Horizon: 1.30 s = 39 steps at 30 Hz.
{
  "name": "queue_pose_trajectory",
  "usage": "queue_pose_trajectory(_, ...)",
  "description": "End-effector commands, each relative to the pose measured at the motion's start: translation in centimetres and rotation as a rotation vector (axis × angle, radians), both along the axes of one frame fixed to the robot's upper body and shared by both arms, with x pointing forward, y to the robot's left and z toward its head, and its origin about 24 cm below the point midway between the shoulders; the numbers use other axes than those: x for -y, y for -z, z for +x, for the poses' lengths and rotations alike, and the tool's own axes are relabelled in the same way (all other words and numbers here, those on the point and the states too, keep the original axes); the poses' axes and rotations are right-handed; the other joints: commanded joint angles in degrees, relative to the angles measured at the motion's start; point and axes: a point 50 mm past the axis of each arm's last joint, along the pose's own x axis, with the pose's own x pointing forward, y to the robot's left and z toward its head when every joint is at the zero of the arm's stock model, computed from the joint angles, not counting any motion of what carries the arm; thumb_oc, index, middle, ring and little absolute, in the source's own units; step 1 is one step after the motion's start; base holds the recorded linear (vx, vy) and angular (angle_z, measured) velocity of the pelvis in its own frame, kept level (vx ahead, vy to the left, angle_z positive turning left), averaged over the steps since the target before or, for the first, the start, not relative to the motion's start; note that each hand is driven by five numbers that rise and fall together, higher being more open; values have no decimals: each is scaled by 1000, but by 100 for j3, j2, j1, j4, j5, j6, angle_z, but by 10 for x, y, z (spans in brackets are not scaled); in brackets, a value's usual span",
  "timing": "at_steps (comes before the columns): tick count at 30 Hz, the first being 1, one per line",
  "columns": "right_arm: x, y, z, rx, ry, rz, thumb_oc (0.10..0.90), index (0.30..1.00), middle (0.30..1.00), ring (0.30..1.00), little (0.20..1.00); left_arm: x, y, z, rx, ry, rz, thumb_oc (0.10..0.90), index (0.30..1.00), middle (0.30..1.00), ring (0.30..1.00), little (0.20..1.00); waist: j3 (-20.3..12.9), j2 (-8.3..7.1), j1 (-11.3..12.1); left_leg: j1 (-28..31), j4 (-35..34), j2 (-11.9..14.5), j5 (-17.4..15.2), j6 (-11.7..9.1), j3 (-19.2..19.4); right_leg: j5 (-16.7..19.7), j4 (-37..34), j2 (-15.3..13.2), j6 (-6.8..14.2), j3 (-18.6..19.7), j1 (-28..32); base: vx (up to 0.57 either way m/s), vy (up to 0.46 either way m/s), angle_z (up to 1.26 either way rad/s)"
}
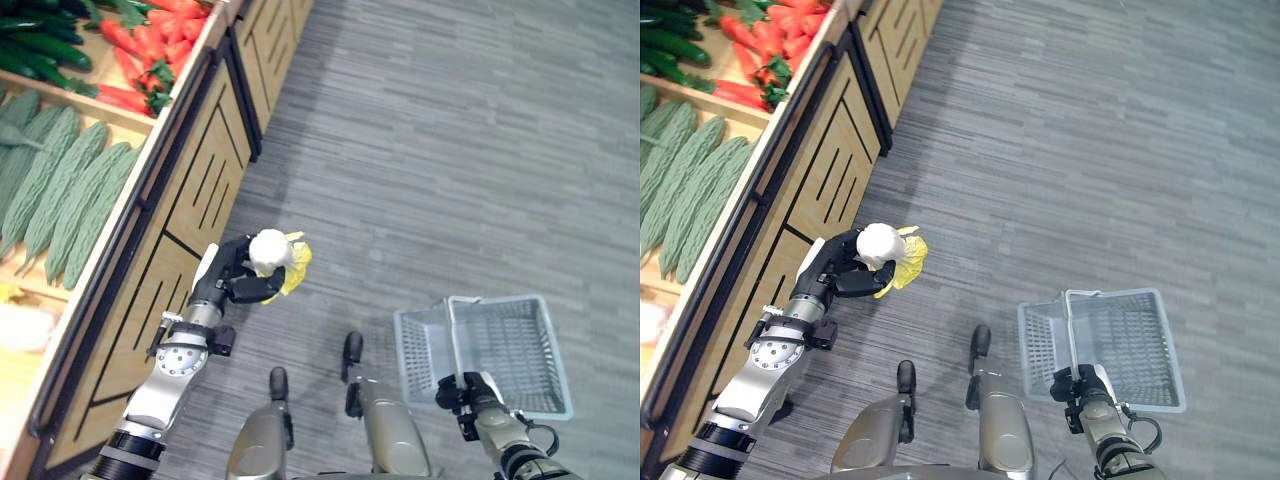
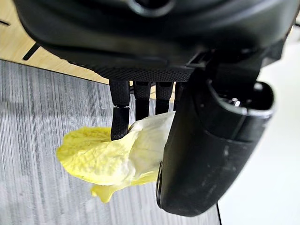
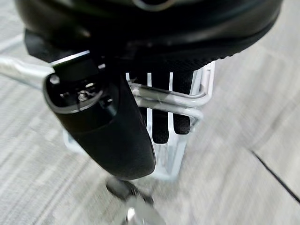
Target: Get the vegetables into the basket
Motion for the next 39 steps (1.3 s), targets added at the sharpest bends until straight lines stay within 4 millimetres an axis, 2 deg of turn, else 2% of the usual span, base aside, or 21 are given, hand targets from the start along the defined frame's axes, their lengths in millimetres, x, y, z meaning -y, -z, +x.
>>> queue_pose_trajectory(1, 3, 6, -16, -38, 4, -11, 400, 300, 300, 300, 300, 8, -58, -4, 305, 61, 10, 400, 300, 300, 300, 300, -267, -162, 1, -390, 627, 213, -473, -248, -158, 229, -259, -973, 1009, 336, 791, 0, 111, -32)
queue_pose_trajectory(3, 1, 6, -15, -34, 7, -5, 400, 300, 300, 300, 300, 7, -58, -4, 304, 60, 20, 400, 300, 300, 300, 300, -265, -191, -25, -370, 670, 189, -532, -221, -62, 359, -319, -988, 1049, 385, 745, 5, 116, -37)
queue_pose_trajectory(4, -5, 8, -13, -36, -1, 12, 400, 300, 300, 300, 300, 4, -59, -4, 304, 46, 31, 400, 300, 300, 300, 300, -263, -259, -59, -249, 682, 216, -613, -179, 219, 594, -378, -986, 1139, 389, 631, 3, 131, -50)
queue_pose_trajectory(5, -5, 8, -13, -36, -1, 13, 400, 300, 300, 300, 300, 4, -59, -4, 304, 46, 31, 400, 300, 300, 300, 300, -261, -263, -52, -243, 678, 215, -612, -179, 227, 596, -379, -985, 1139, 397, 630, 23, 168, -70)
queue_pose_trajectory(7, -10, 10, -14, -48, -11, 24, 400, 300, 300, 300, 300, 1, -58, -6, 298, 40, 43, 400, 300, 300, 300, 300, -283, -224, 19, -16, 553, 407, -598, -205, 550, 634, -306, -1069, 1181, -43, 663, -2, 53, -59)
queue_pose_trajectory(8, -11, 10, -14, -47, -11, 24, 400, 300, 300, 300, 300, 0, -58, -5, 299, 39, 43, 400, 300, 300, 300, 300, -281, -244, 14, -23, 533, 385, -558, -200, 556, 656, -311, -1088, 1179, -36, 648, -45, 8, -68)
queue_pose_trajectory(11, -14, 10, -14, -46, -20, 27, 400, 300, 300, 300, 300, -1, -57, -7, 291, 36, 36, 400, 300, 300, 300, 300, -362, -126, 99, 138, 317, 557, -382, -229, 700, 547, -83, -1178, 1143, -269, 925, -44, -2, -50)
queue_pose_trajectory(13, -14, 10, -12, -43, -24, 26, 400, 300, 300, 300, 300, -1, -56, -7, 281, 36, 33, 400, 300, 300, 300, 300, -422, -121, 173, 193, 217, 556, -314, -233, 786, 551, -22, -1225, 1147, -386, 1089, -52, -16, -31)
queue_pose_trajectory(17, -14, 9, -11, -37, -25, 24, 400, 300, 300, 300, 300, -2, -53, -7, 266, 30, 34, 400, 300, 300, 300, 300, -525, -149, 258, 214, 199, 544, -278, -239, 847, 446, 33, -1171, 1160, -346, 1294, -39, -75, -23)
queue_pose_trajectory(19, -13, 8, -9, -37, -47, 12, 400, 300, 300, 300, 300, -6, -49, -7, 249, 15, 45, 400, 300, 300, 300, 300, -618, -164, 302, 289, 84, 618, -136, -330, 924, 383, -110, -1165, 1191, -460, 1386, -24, -148, -56)
queue_pose_trajectory(22, -12, 7, -10, -38, -44, 7, 400, 300, 300, 300, 300, -4, -39, -6, 204, 18, 28, 400, 300, 300, 300, 300, -689, -94, 264, 329, -50, 770, 75, -439, 846, -15, -87, -1001, 1076, -454, 1407, -7, -177, -20)
queue_pose_trajectory(25, -11, 7, -10, -35, -49, 2, 400, 300, 300, 300, 300, -3, -26, -4, 145, 26, 37, 400, 300, 300, 300, 300, -733, -5, 219, 377, -403, 942, 426, -599, 714, -254, -85, -831, 979, -552, 1457, -19, -173, 3)
queue_pose_trajectory(26, -11, 7, -10, -34, -48, 2, 400, 300, 300, 300, 300, -3, -26, -4, 147, 26, 37, 400, 300, 300, 300, 300, -738, -3, 214, 358, -418, 943, 462, -599, 709, -232, -95, -826, 965, -558, 1440, -48, -166, 13)
queue_pose_trajectory(29, -9, 6, -11, -34, -65, -17, 400, 300, 300, 300, 300, -6, -6, 0, 55, 19, 50, 400, 300, 300, 300, 300, -737, 115, 203, 315, -730, 1323, 899, -817, 477, -581, -61, -406, 754, -647, 1462, -48, -333, 25)
queue_pose_trajectory(32, -8, 5, -9, -26, -77, -26, 400, 300, 300, 300, 300, -9, 2, -1, 16, 7, 57, 400, 300, 300, 300, 300, -716, 155, 203, 261, -705, 1471, 975, -861, 400, -651, -50, -228, 653, -724, 1473, -8, -212, 26)
queue_pose_trajectory(33, -5, 4, -9, -25, -79, -34, 400, 300, 300, 300, 300, -11, 8, -3, -12, 5, 84, 400, 300, 300, 300, 300, -661, 178, 214, 213, -505, 1512, 911, -880, 303, -725, -43, -148, 582, -769, 1559, 2, -195, 10)
queue_pose_trajectory(36, -1, 0, -6, -12, -83, -50, 400, 300, 300, 300, 300, -11, 12, -4, -28, 10, 84, 400, 300, 300, 300, 300, -589, 192, 241, 31, -188, 1444, 855, -877, 63, -709, -114, -134, 531, -829, 1616, -23, -118, 14)
queue_pose_trajectory(37, 3, -2, -3, -3, -88, -62, 400, 300, 300, 300, 300, -10, 15, -4, -37, 16, 87, 400, 300, 300, 300, 300, -539, 176, 290, -54, -18, 1265, 752, -864, -215, -687, -147, -173, 521, -851, 1628, -49, -95, 17)
queue_pose_trajectory(38, 6, -5, 1, 3, -86, -76, 400, 300, 300, 300, 300, -8, 19, -4, -50, 26, 89, 400, 300, 300, 300, 300, -531, 147, 328, -99, 77, 876, 473, -794, -603, -646, -192, -207, 521, -822, 1646, -14, -50, 18)
queue_pose_trajectory(39, 7, -6, 3, 5, -92, -80, 400, 300, 300, 300, 300, -7, 21, -6, -61, 25, 83, 400, 300, 300, 300, 300, -572, 159, 325, -64, -3, 753, 336, -699, -655, -643, -177, -204, 543, -760, 1610, 10, 15, 15)
